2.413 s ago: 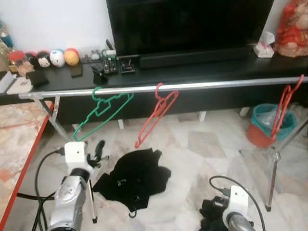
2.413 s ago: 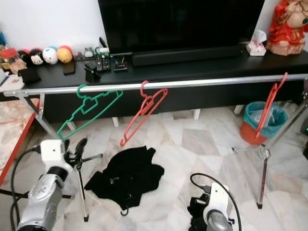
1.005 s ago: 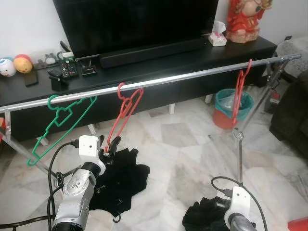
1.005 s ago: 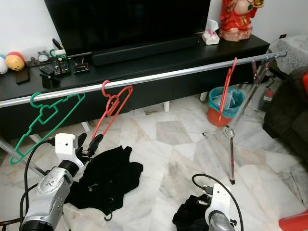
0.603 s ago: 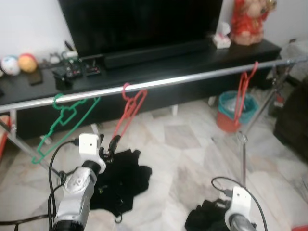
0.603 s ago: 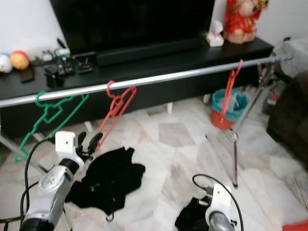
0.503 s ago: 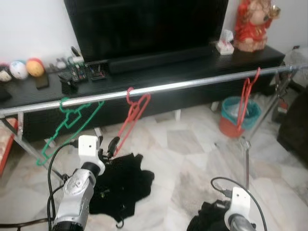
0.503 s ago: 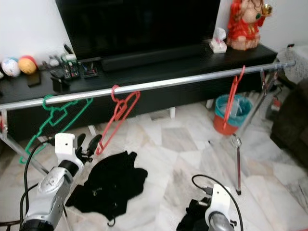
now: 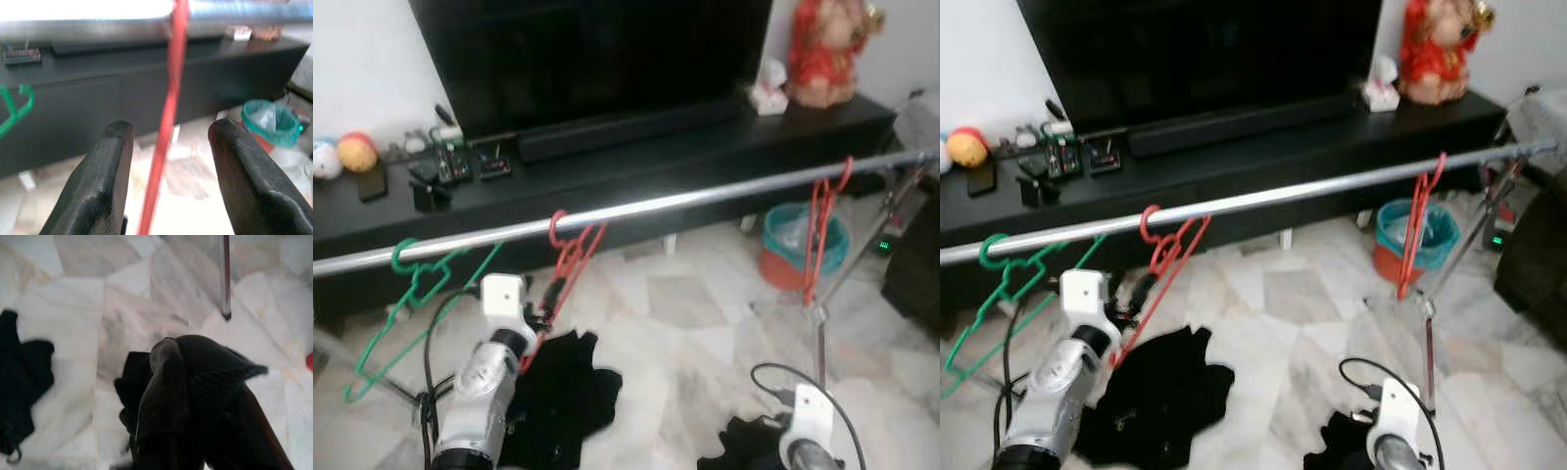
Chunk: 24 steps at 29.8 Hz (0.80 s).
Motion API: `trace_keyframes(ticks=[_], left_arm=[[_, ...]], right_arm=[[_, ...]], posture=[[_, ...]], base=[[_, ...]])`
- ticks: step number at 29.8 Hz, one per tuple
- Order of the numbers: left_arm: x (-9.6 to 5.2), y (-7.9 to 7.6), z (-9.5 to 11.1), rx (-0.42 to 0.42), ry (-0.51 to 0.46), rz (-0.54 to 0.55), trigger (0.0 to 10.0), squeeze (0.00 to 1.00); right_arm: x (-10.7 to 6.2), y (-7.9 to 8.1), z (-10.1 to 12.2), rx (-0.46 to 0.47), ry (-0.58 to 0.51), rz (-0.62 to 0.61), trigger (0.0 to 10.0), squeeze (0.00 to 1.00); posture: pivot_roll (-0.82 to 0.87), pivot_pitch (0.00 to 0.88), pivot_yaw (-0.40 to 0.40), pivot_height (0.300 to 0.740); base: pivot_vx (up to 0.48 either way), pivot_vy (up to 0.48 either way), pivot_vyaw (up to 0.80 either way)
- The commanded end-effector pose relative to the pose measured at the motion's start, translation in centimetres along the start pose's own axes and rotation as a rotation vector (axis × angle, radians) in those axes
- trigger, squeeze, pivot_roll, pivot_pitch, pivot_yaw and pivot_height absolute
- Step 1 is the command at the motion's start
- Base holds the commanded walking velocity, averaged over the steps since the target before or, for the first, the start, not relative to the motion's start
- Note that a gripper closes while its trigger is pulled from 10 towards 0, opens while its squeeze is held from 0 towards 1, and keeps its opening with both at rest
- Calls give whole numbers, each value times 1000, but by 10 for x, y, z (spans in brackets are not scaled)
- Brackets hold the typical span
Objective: Hang hanger
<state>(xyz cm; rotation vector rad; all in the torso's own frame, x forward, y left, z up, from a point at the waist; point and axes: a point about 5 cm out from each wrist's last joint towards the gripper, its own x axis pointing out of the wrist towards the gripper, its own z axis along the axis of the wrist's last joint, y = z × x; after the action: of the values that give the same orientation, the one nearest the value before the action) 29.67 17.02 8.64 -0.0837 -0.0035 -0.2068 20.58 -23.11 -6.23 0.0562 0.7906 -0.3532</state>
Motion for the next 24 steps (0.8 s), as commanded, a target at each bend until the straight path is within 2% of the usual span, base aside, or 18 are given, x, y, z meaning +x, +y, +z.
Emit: trace_keyframes(ticks=[1,13,20,21,24], left_arm=[[-4,10,2,21,-4,23,10000,0],[-11,14,0,23,5,21,10000,0],[-13,12,-4,49,57,-42,10000,0],[-13,11,-6,55,63,-51,10000,1000],[-12,7,-8,51,69,-68,10000,1000]], right_arm=[[0,9,4,1,-19,23,10000,0],[0,9,2,3,-17,24,10000,0],[0,10,2,1,-14,29,10000,0],[0,10,2,1,-14,31,10000,0],[0,10,2,0,-13,33,10000,0]], posture=[[-13,0,32,740],[-12,0,34,740],[-5,0,31,740],[-5,0,31,740],[-6,0,29,740]], base=[[0,0,0],[0,0,0],[0,0,0],[0,0,0],[0,0,0]])
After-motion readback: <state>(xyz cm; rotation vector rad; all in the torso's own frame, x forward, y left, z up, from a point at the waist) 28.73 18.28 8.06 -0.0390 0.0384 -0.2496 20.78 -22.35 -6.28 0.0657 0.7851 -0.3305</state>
